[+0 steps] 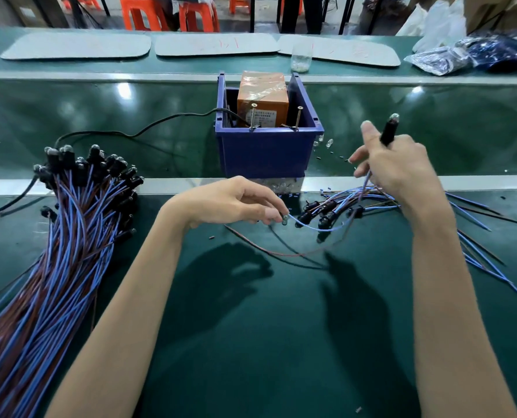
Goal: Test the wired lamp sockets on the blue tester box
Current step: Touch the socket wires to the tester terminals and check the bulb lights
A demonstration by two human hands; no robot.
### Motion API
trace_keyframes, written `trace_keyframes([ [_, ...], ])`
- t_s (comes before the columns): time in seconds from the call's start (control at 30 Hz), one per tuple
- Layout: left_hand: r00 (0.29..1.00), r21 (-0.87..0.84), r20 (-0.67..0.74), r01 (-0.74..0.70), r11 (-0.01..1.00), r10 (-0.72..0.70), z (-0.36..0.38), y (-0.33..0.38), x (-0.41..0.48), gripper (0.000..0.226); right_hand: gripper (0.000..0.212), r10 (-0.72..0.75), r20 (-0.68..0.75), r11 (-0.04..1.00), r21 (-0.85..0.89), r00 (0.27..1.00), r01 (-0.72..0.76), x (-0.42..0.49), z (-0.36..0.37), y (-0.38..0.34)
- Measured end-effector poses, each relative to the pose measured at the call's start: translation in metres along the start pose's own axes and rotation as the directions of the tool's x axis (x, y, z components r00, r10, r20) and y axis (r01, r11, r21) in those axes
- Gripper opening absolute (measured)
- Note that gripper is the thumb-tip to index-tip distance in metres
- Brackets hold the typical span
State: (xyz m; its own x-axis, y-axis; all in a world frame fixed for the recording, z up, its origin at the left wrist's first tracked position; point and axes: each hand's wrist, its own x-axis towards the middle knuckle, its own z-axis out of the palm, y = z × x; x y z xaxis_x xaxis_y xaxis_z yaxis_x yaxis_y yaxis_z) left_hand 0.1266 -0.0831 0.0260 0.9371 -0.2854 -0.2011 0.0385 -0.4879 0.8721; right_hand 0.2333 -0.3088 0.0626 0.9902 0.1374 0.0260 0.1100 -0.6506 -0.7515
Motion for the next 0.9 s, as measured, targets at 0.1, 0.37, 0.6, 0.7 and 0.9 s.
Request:
trace_keyframes([
  [0.1,0.999,0.006,0.005,0.032,0.999,-0.032,0.0,-0.001,0.002,0.02,0.045,-0.047,0.01,0.978,0.202,0.999,0.044,-0.001,-0.003,0.0],
  [0.37,0.996,0.063,-0.012,0.094,0.994,-0.093,-0.002,-0.004,0.001,0.021,0.027,-0.532,-0.553,0.838,-0.238,0.641,0.491,-0.012,-0.01,-0.015],
  [0.6,0.964,0.255,-0.147,0.255,0.933,-0.223,-0.007,-0.01,0.003,0.017,0.037,-0.374,-0.054,0.85,-0.419,0.926,0.319,0.001,0.004,0.009],
  [0.7,0.909,0.267,-0.296,0.373,0.889,-0.293,-0.016,-0.014,0.0,0.015,0.035,-0.111,0.23,0.85,-0.482,0.967,0.213,0.007,0.016,0.024],
  [0.9,0.7,0.33,-0.515,0.695,0.639,-0.495,-0.063,-0.031,-0.046,0.019,0.052,0.099,0.486,0.791,-0.568,0.868,0.228,0.01,0.028,0.03],
])
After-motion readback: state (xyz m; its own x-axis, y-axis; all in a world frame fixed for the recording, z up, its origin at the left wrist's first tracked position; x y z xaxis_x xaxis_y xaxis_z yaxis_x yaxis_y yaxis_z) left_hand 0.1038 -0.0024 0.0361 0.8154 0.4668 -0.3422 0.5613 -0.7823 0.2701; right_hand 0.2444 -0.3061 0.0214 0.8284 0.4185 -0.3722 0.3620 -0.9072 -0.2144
